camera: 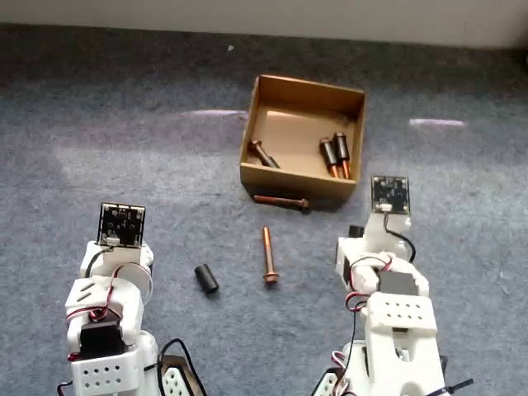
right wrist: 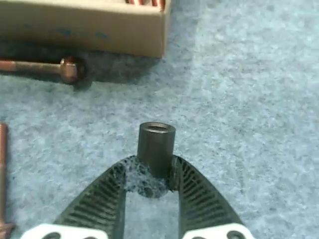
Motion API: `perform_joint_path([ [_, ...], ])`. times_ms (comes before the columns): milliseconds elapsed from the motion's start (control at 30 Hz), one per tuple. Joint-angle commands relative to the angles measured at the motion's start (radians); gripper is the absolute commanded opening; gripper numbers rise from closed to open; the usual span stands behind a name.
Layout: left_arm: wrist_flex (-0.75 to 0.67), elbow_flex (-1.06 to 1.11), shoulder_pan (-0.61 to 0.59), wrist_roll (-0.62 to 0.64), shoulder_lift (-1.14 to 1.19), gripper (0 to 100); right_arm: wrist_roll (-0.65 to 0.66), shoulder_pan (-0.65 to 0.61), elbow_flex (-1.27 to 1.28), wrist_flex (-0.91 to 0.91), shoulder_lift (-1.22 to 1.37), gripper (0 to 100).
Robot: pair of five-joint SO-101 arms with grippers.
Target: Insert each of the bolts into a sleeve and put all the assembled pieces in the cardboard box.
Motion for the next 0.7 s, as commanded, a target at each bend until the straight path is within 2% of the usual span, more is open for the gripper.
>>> perform_joint_path([
  [0,0.127,-0.162,0.102,-0.098,-0.012,4,-0.011,0.082,0.018,-0.099,-0.047,0.5],
  [167,0.173,-0.217,0.214,-0.170,-0.010,4,-0.068,0.203,0.021,-0.134,-0.065,0.5],
  [300,0.169,-0.249,0.237,-0.232,0.044,4,-0.080,0.237,0.018,-0.134,-0.065,0.5],
  [400,0.170,-0.320,0.265,-0.241,0.171,4,-0.080,0.237,0.016,-0.136,-0.065,0.5],
  [667,0.167,-0.568,0.446,-0.302,0.616,4,-0.080,0.278,0.015,-0.136,-0.065,0.5],
])
